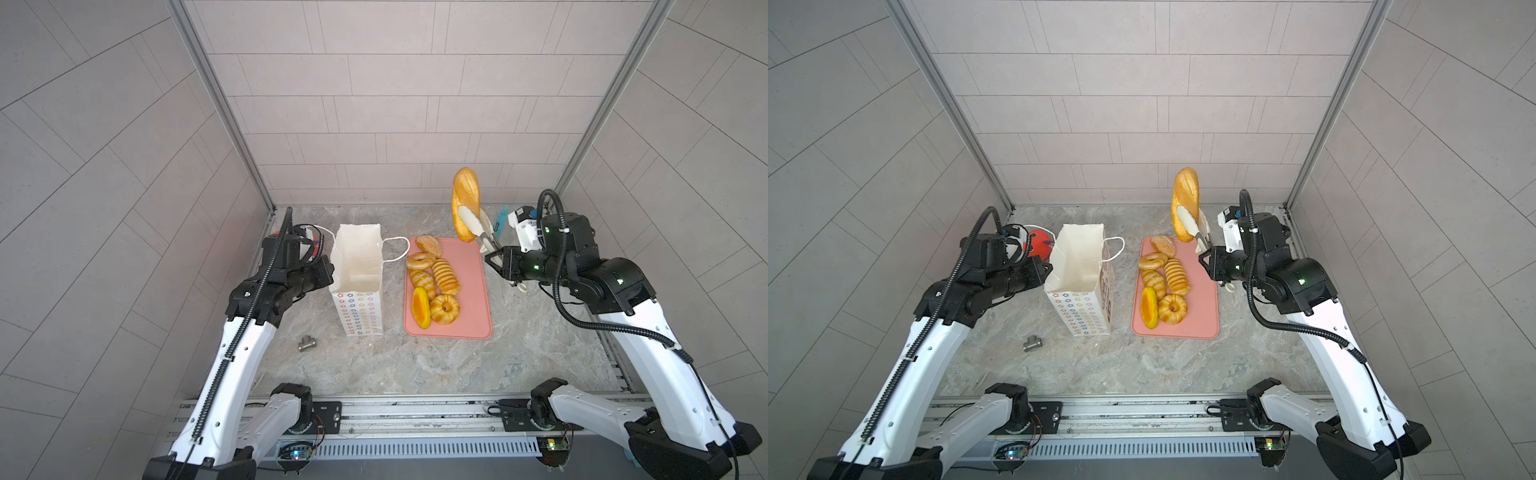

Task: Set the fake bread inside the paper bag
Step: 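Lift the pinched long bread roll upward off the tray with the right gripper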

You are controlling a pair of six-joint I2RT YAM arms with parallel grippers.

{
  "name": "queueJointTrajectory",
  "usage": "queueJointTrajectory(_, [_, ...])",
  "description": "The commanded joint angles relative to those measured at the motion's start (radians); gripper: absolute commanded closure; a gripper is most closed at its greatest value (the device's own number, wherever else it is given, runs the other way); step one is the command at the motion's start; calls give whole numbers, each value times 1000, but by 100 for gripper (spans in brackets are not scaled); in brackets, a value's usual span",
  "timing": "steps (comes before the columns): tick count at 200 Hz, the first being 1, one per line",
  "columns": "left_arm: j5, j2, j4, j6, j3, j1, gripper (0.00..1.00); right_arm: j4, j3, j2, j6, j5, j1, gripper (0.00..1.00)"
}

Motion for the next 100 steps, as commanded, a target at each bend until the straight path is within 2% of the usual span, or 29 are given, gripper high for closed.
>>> queueJointTrajectory(1, [-1, -21, -13, -4, 23, -4, 92, 65, 40, -20, 10, -43, -3, 66])
queueJointTrajectory(44, [-1, -23, -12, -12, 24, -3, 92, 112, 56, -14, 37, -125, -1, 66])
queueJointTrajectory(100, [-1, -26, -11, -19, 22, -3, 92, 138, 95, 0, 53, -171, 4, 66])
